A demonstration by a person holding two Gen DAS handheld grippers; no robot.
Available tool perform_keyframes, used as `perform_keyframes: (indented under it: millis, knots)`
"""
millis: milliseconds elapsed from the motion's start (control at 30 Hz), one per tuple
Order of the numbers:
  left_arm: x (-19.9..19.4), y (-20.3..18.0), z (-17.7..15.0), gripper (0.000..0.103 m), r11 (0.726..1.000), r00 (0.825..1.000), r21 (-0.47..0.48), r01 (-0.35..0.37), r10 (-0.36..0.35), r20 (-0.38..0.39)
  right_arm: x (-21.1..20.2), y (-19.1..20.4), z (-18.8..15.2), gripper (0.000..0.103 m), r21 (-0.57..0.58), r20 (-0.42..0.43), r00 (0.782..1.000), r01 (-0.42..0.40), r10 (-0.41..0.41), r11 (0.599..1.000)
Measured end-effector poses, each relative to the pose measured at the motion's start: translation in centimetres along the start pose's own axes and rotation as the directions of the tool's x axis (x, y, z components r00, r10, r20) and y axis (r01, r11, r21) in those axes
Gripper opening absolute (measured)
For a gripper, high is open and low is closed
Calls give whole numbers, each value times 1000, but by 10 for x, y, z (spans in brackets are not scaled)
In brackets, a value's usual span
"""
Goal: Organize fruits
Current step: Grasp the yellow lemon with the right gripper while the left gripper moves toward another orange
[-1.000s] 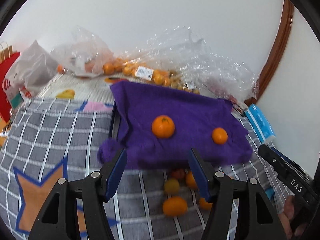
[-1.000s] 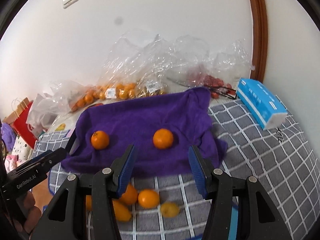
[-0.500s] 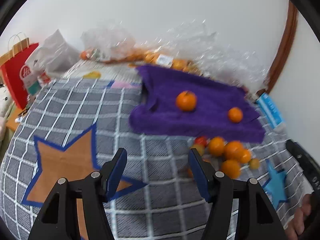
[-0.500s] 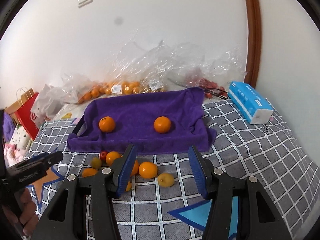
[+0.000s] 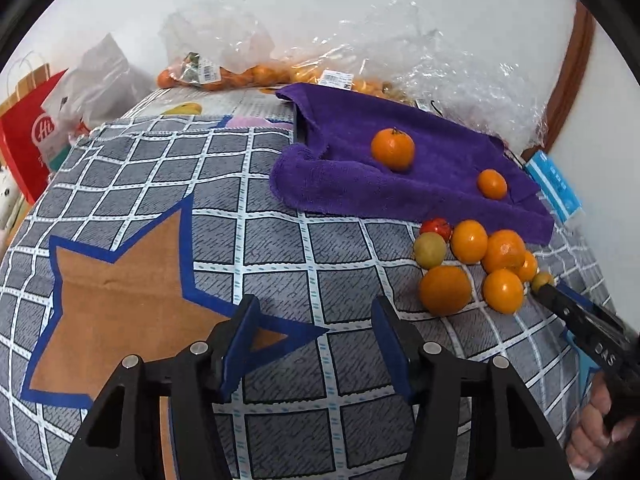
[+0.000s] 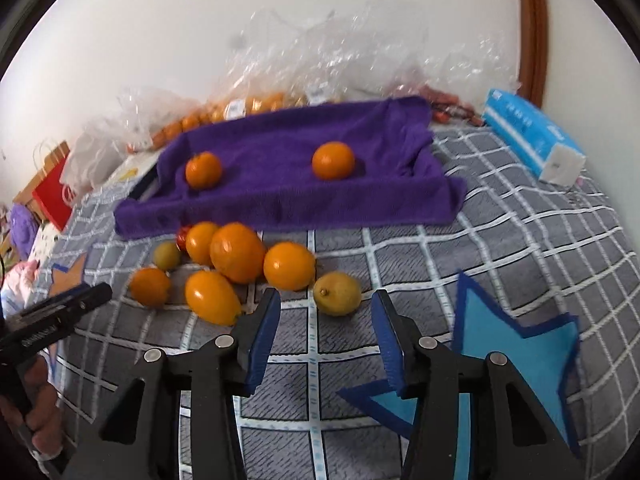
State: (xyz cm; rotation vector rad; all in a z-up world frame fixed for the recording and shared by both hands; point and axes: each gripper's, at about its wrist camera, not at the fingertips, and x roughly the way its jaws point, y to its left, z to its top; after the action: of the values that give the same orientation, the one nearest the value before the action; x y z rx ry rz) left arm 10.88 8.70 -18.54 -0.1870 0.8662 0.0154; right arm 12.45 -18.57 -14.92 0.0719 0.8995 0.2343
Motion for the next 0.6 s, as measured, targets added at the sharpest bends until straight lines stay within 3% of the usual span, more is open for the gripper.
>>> perform_keyframes:
  millis: [200, 267, 300, 333, 433, 600]
  knots:
    - [-1, 3, 0, 55, 999, 1000, -19, 26, -26, 4, 14, -9, 7, 45, 20, -26, 1000, 10, -9, 1000]
    - [-2, 3, 0, 54, 1000, 1000, -12, 25, -24, 7, 18, -9, 9, 31, -1, -41, 998, 36, -36, 999]
    - [-4, 1, 0, 46, 999, 999, -12, 39, -39, 8, 19, -9, 9, 29, -10, -45, 998, 46, -46, 999]
    - [-6, -1, 0, 42, 997, 997, -17, 73, -73, 1, 18, -8, 9, 29, -22, -41, 998, 50, -51, 998]
    - [-11, -18, 2, 42, 985, 985, 1, 173, -173, -19, 12, -7, 3, 29, -53, -36, 998, 48, -50, 997]
    - [-8, -55, 8, 44, 980, 982, 64, 190, -190, -6, 2, -14, -4, 29, -45, -20, 999, 50, -51, 998]
